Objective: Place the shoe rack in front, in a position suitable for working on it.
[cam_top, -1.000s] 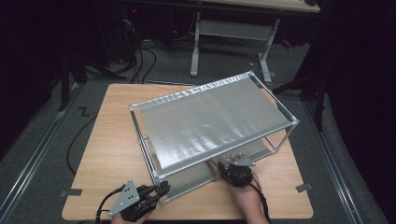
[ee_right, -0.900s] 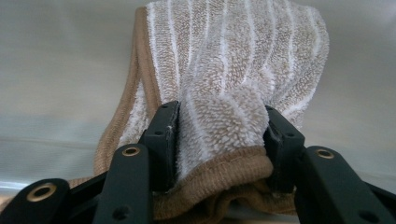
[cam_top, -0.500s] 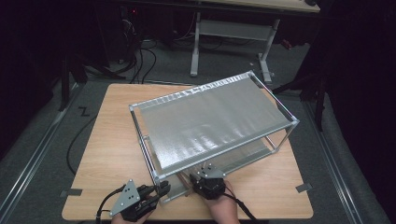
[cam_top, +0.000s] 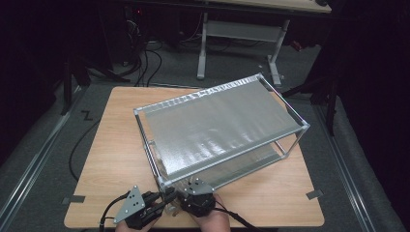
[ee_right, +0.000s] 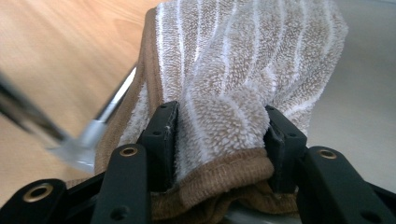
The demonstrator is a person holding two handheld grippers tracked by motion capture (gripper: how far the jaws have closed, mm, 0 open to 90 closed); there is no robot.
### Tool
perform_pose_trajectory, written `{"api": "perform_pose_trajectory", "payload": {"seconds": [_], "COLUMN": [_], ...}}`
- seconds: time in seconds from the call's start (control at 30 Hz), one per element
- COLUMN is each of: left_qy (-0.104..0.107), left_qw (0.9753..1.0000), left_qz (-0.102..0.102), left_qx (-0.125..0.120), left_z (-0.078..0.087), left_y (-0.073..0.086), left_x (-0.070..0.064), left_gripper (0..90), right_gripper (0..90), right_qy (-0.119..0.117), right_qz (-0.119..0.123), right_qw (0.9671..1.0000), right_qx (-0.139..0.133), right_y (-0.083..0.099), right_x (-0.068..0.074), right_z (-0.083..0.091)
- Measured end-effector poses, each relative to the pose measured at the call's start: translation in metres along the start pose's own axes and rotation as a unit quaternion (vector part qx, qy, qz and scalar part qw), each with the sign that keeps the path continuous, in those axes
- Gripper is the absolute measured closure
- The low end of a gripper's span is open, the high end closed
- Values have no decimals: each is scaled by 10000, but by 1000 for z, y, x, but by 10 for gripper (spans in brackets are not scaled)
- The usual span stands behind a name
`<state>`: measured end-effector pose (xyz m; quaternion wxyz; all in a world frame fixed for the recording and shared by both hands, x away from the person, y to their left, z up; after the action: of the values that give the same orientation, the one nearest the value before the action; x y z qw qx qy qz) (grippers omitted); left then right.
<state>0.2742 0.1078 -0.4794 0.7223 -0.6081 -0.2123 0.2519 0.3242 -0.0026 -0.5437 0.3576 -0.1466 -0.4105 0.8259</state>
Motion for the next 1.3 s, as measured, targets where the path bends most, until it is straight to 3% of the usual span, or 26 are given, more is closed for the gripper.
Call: {"api": "perform_pose_trajectory", "payload": {"seconds": [0.17,0.53,0.93,1.3], "left_qy": [-2,3,12,23], "left_qw": [10000,10000,10000,10000], "left_qz": [-4,-36,-40,-5], "left_qx": [1,38,48,50], "left_z": [0,-1,-1,-1], "left_y": [0,0,0,0], "left_x": [0,-2,-2,-2], "left_gripper": [791,792,792,791], "right_gripper": [524,522,520,518], "right_qy": [-148,-96,245,820], "right_qz": [-26,41,-171,-433], "right_qw": [9999,9999,9995,9957], "right_qx": [47,59,58,75], "right_y": [0,1,6,13], "right_x": [10,3,-37,-97], "right_z": [-1,1,9,24]}}
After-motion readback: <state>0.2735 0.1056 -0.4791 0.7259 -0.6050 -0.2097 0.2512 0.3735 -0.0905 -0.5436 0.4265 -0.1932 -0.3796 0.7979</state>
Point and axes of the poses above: each handheld gripper's, and its own axes: z roughly backward along the jaws, y roughly out of its underside, x roughly to its left, the point moved 7 cm from there along -z, roughly forward along the jaws, and after that the axes turned 6 degrees about -z, right-handed, at the moved point
